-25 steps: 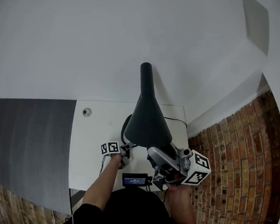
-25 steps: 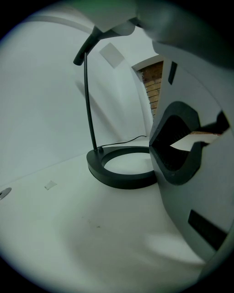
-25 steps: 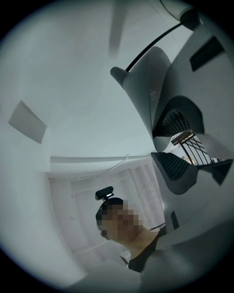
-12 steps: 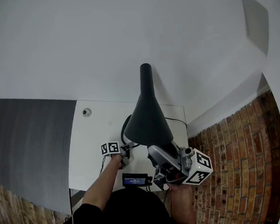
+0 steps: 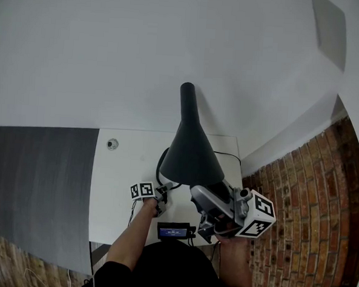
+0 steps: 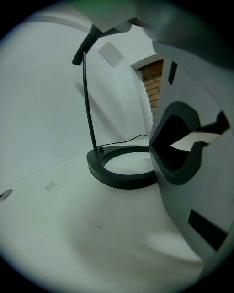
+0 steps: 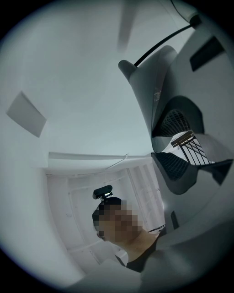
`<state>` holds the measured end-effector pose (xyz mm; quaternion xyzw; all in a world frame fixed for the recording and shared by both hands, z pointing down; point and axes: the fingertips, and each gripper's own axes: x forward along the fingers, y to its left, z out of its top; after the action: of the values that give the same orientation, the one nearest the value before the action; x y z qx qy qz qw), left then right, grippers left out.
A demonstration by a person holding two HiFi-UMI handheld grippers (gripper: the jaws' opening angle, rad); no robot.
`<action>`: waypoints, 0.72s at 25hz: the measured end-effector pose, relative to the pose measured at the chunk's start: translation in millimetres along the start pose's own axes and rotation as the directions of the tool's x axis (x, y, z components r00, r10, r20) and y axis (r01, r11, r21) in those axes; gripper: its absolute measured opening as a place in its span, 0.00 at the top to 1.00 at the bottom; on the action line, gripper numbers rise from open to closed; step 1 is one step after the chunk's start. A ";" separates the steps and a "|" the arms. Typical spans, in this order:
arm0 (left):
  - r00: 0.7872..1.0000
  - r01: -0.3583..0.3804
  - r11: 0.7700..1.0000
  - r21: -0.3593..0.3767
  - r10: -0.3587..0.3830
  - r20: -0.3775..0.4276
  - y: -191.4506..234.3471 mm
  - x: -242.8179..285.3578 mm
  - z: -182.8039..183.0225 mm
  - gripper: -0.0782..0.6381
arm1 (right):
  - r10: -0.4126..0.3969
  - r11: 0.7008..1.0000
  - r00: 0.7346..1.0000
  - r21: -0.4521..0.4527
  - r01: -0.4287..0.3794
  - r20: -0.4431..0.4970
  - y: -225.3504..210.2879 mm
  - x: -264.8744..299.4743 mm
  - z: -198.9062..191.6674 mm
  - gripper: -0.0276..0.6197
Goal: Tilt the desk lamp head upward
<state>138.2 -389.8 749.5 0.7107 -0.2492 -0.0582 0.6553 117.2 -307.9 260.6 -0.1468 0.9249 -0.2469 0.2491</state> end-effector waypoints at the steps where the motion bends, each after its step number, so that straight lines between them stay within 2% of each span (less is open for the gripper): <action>1: 1.000 0.000 1.000 0.000 0.000 0.000 0.2 -0.2 0.0 0.88 | 0.001 1.000 1.000 0.000 -0.001 0.000 0.3 0.6 0.5 0.78; 18: 1.000 -0.010 1.000 0.004 0.010 -0.001 0.7 -0.2 -0.9 0.88 | 0.002 1.000 0.999 0.028 -0.003 0.051 4.9 14.2 20.3 0.78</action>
<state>138.2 -388.9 750.3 0.7108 -0.2526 -0.0542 0.6542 115.5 -317.2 237.2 -0.1483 0.9150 -0.2555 0.2747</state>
